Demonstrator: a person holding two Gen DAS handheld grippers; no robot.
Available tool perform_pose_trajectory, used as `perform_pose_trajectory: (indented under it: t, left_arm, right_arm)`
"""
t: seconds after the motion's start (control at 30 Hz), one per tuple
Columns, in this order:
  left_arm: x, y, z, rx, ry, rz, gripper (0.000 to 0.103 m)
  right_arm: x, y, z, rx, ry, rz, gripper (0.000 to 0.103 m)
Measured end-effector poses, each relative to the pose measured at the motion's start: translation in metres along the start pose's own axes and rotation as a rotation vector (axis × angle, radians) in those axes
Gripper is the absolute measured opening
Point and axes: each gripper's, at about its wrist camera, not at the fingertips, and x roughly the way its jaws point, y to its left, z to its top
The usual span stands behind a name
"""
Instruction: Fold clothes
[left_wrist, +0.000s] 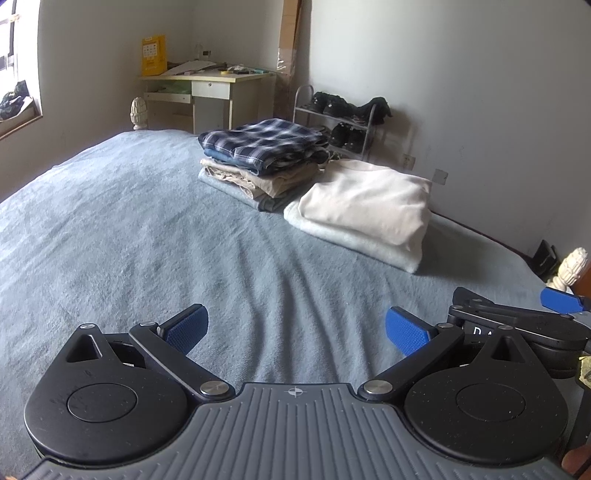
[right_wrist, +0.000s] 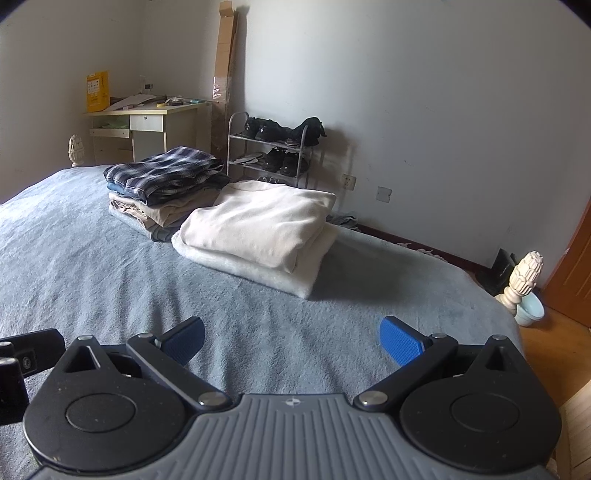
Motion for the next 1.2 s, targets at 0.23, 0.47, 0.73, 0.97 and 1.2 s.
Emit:
perform_pose_trajectory:
  t: [0.23,0.47,0.73,0.97,1.2]
  left_arm:
    - [-0.0005,-0.0001,0.0001,-0.001,-0.001,0.003,0.103]
    - [-0.0004,-0.0002,-0.0003,-0.002,-0.002,0.005,0.103]
    - [-0.0006,-0.0004,-0.0003,-0.002,-0.003,0.008,0.103]
    - [-0.0004,-0.0011,-0.0004,-0.003,-0.001,0.010,0.103]
    - [-0.0008,0.0000,0.0000,-0.003,-0.001,0.011,0.103]
  right_arm:
    - [-0.0001,0.0000,-0.0003,0.000,0.000,-0.001,0.103]
    - [-0.0008,-0.0010,-0.0006,0.002,-0.001,-0.004,0.103]
    - [-0.0013,-0.0001,-0.0004,0.001,0.000,-0.003,0.103]
    - [-0.0019,0.0005,-0.0004,0.000,-0.001,-0.003,0.103]
    - [-0.0026,0.0011,-0.0005,0.000,-0.001,-0.003,0.103]
